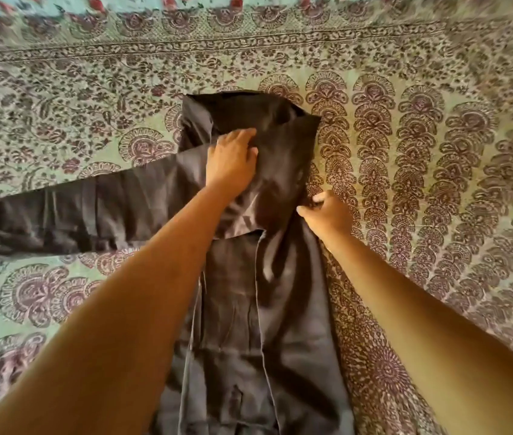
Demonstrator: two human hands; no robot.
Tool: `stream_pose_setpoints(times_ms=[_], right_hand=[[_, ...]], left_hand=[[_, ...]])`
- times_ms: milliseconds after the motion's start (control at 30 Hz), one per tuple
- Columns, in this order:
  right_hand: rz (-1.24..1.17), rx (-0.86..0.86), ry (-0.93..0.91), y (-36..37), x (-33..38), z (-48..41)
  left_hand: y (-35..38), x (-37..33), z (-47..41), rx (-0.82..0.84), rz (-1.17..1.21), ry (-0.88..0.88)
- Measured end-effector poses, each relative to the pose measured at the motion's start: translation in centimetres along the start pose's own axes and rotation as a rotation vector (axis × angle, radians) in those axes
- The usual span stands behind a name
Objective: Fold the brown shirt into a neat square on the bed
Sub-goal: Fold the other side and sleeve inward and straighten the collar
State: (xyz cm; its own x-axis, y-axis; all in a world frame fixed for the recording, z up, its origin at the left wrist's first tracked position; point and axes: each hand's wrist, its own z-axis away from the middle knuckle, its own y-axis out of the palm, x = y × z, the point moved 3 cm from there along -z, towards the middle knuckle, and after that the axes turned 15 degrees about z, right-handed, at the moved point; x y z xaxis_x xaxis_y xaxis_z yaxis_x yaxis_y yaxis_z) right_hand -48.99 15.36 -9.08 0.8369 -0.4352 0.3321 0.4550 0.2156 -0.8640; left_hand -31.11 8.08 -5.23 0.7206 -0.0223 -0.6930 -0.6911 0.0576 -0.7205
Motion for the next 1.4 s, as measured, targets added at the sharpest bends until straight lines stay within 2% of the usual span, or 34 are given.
stream_pose_setpoints(times_ms=[133,167,267,300,367,467,533,600,667,767,833,867,933,1000,1100,1200,1233,1333,1400], right_hand=[[0.027,0.019,-0.026,-0.3,-0.9,-1.1],[0.018,0.033,-0.027,-0.1,-1.1,-1.5],[-0.006,0.079,-0.002,0.4,-1.6,-2.5],[-0.001,0.089,0.015,0.5,-1.7,-2.8],[0.058,0.075,0.012,0.3,-1.5,-3.0],[0.138,-0.041,-0.015,-0.3,-1.0,-2.4],[0.122,-0.2,-0.037,-0.5,-0.8,-1.8],[0.103,-0.36,-0.147,-0.7,-0.1,-1.4],[0.059,-0.426,-0.293,-0.6,1.4,-1.9],[-0.064,-0.432,-0.402,-1.3,4.0,-5.1],[-0.075,-0.373,-0.49,-2.7,5.9,-8.5],[-0.04,-0.292,-0.54,-3.3,6.9,-10.3],[0.104,-0.074,-0.605,-4.3,8.6,-13.3],[0.229,0.046,-0.632,-5.1,9.7,-15.0],[0.316,0.017,-0.673,-6.8,10.8,-15.8],[0.273,0.092,-0.659,-8.2,11.0,-16.9],[0.263,0.105,-0.641,-8.4,10.8,-17.4],[0.363,0.076,-0.641,-8.6,10.2,-18.7],[0.317,0.015,-0.634,-8.8,10.0,-19.3]], left_hand=[[2.9,-0.7,-4.6,0.152,-0.131,-0.135],[2.8,-0.7,-5.4,0.116,-0.072,-0.146],[-0.3,0.6,-7.4,-0.207,0.175,-0.243],[-1.3,1.3,-7.6,-0.273,0.157,-0.279],[-2.3,2.8,-8.0,-0.297,0.102,-0.315],[-2.3,3.6,-7.6,-0.293,0.092,-0.229],[-1.7,2.7,-6.7,-0.328,-0.054,-0.088],[-0.6,1.5,-5.0,-0.302,-0.159,0.063],[0.7,1.3,-3.5,-0.231,-0.235,0.166],[1.0,2.5,-3.0,-0.221,-0.261,0.092],[0.2,2.8,-3.8,-0.237,-0.238,0.024],[-0.1,2.7,-4.4,-0.214,-0.248,0.003],[-0.5,2.1,-6.2,-0.121,-0.306,-0.004],[-0.3,1.4,-8.1,-0.009,-0.322,-0.034],[-0.2,0.8,-10.2,0.093,-0.148,-0.11],[-0.9,1.8,-11.1,-0.01,0.4,-0.149],[-1.2,2.2,-11.1,-0.046,0.464,-0.145],[-1.3,3.1,-10.4,-0.059,0.291,-0.094],[-1.2,3.1,-9.8,-0.14,0.231,-0.052]])
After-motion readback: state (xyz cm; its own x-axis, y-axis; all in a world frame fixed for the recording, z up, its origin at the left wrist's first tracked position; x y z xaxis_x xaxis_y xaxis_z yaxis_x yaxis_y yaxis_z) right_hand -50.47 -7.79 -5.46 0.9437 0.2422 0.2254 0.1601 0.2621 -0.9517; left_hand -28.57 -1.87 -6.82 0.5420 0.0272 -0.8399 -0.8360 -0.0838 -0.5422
